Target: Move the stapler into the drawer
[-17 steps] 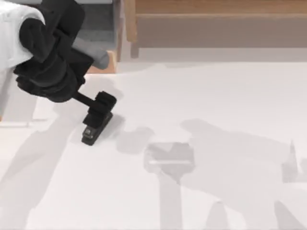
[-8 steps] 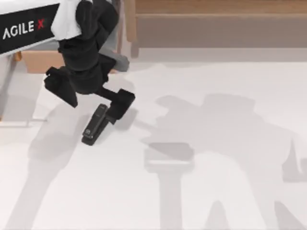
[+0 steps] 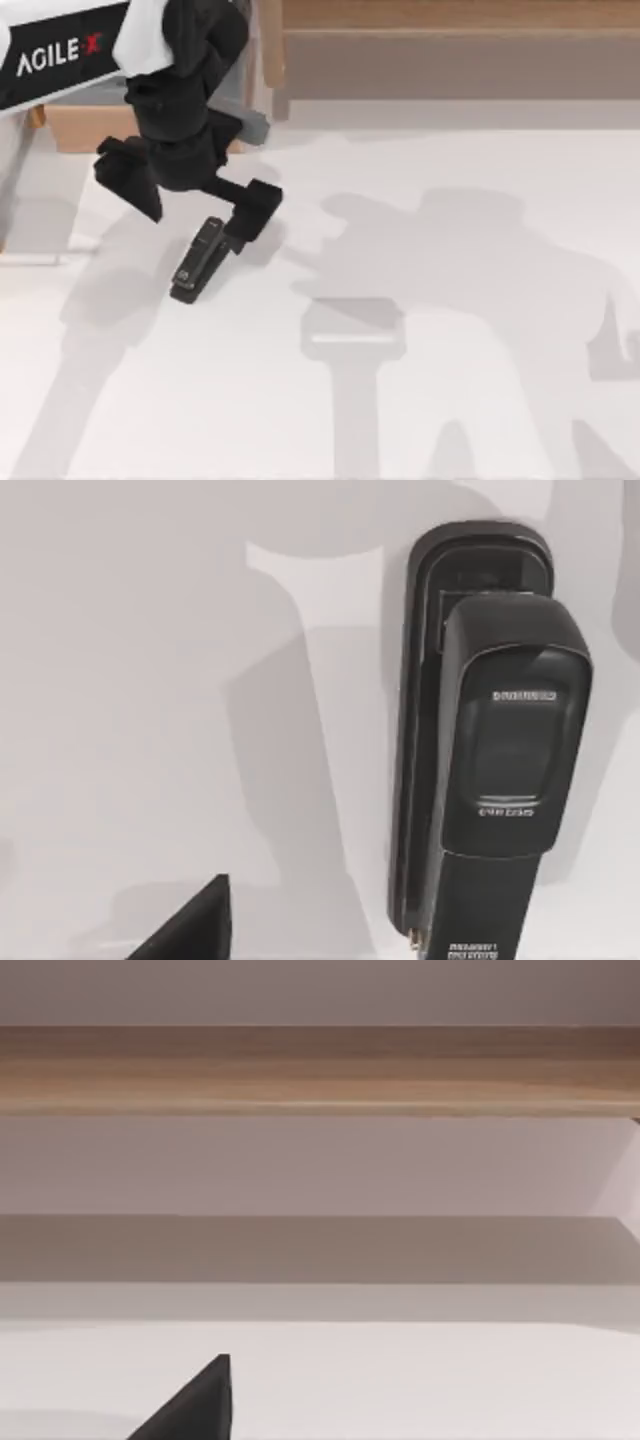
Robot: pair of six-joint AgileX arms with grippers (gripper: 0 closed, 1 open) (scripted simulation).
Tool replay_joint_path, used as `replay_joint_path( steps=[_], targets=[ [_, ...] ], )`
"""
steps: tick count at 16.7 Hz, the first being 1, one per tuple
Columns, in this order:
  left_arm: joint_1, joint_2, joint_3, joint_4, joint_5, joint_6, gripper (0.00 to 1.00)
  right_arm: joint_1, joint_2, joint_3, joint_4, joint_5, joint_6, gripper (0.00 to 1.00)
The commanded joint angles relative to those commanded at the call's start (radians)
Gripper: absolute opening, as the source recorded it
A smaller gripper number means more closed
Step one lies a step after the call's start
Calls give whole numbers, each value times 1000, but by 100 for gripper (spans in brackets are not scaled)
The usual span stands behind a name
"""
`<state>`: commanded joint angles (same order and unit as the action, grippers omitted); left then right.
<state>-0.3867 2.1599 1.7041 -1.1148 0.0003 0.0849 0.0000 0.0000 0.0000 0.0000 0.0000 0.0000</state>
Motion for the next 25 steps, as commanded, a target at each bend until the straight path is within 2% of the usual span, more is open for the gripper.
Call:
replay_joint_path(
  steps=[3,9,13,25],
  targets=[
    [-2,3,-16,19,0,0,100,0,0,0,0,0,0,100],
    [1,54,-103,160,1,2,100,0,0,0,0,0,0,100],
    [1,59,-110,170,1,2,100,0,0,0,0,0,0,100],
    [1,59,-110,170,1,2,10,0,0,0,0,0,0,100]
  ],
)
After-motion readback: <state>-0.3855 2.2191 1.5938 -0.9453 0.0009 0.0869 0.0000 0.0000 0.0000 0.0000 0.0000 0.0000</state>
